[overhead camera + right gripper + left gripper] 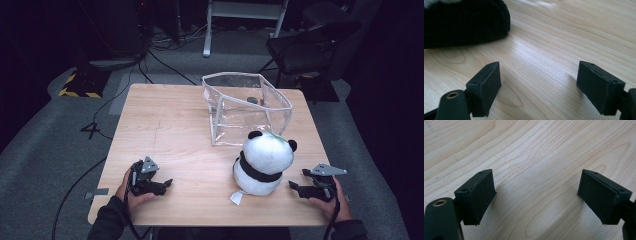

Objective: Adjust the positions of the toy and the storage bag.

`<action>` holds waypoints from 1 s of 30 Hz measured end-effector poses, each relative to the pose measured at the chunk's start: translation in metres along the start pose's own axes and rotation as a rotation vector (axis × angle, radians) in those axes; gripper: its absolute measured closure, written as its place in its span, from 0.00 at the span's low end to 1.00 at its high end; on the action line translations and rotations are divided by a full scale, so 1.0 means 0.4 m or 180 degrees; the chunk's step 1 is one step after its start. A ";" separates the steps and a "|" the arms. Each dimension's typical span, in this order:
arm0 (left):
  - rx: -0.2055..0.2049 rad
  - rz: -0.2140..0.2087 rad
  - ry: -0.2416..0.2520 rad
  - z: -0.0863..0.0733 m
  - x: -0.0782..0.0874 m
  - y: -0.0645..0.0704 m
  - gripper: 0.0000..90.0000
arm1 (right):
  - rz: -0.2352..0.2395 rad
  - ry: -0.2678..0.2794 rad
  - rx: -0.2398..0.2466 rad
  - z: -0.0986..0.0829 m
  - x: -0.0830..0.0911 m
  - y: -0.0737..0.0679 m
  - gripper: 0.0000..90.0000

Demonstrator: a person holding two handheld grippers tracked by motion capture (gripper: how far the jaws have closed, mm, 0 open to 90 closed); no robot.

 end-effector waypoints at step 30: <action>0.0062 0.0037 -0.0024 0.002 -0.003 0.000 0.12 | 0.0021 0.0008 0.0039 0.002 -0.002 -0.001 0.23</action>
Point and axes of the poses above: each handheld gripper's, and its own axes: x roughly backward along the jaws, z roughly out of its top, y roughly to its right, the point moved 2 cm from there along -x, roughly forward along the jaws, and after that the axes turned 1 degree about x, right-handed, at the moved point
